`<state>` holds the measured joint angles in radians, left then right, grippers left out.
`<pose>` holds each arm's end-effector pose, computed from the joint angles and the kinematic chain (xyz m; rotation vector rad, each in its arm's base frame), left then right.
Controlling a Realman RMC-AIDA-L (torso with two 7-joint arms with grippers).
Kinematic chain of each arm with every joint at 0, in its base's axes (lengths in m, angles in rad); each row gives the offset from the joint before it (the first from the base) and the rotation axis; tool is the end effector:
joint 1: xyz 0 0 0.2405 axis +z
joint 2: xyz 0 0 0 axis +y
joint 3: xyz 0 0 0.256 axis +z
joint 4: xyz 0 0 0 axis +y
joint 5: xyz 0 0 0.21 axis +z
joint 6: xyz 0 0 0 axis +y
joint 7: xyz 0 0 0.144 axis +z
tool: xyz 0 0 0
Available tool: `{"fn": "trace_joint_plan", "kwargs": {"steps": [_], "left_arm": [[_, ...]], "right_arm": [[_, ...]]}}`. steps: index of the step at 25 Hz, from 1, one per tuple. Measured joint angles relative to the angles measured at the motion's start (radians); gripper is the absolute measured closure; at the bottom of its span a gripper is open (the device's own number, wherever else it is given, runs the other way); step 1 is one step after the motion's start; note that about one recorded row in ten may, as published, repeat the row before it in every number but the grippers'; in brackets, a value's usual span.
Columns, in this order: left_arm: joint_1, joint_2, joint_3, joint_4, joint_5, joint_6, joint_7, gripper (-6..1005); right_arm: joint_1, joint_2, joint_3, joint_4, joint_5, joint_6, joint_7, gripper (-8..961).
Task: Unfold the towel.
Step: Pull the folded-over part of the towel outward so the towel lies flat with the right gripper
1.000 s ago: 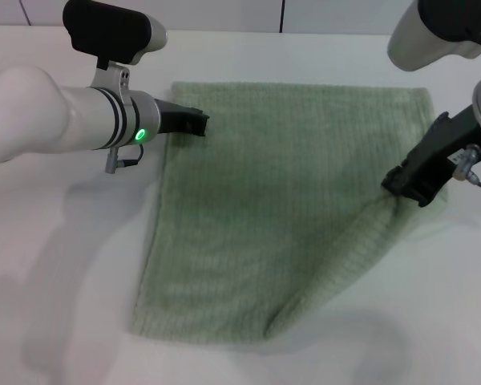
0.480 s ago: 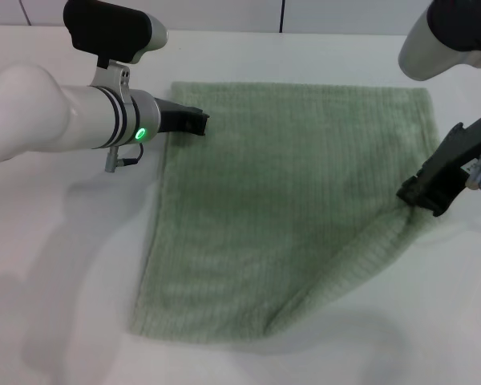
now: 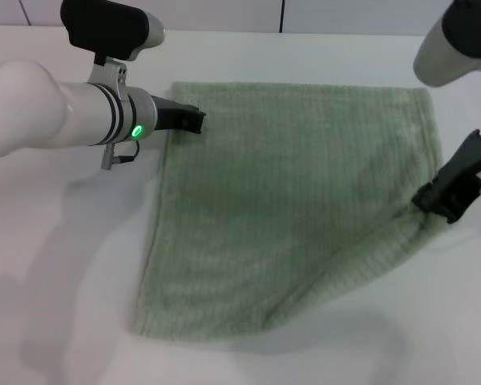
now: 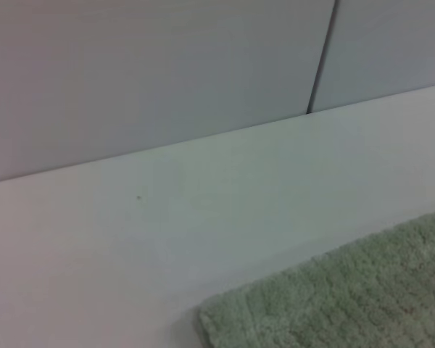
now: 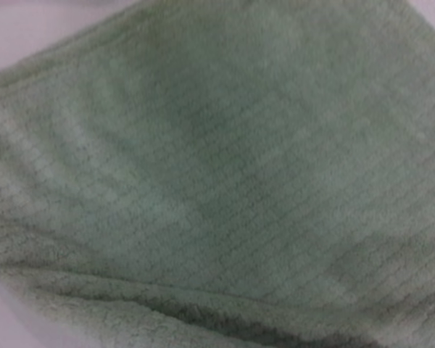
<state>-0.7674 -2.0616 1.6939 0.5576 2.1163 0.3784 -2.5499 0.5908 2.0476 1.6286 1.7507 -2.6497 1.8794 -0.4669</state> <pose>-0.2297 0.4324 -0.0815 -2.1748 -0.9962 -0.0583 0.1291 0.3137 0.0341 -2.5941 0.6878 -0.6959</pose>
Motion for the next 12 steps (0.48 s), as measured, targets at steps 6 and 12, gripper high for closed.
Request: {"fn": "trace_joint_plan", "kwargs": {"steps": [6,12], "left_arm": [[0.0,0.0,-0.014,0.001,0.013,0.007,0.001,1001],[-0.001,0.0,-0.014,0.001,0.014,0.008,0.002,1001]], "right_arm": [[-0.035,0.007,-0.027,0.009,0.004,0.0,0.0,935],[-0.058,0.021,-0.052,0.004,0.008,-0.001,0.0,934]]}}
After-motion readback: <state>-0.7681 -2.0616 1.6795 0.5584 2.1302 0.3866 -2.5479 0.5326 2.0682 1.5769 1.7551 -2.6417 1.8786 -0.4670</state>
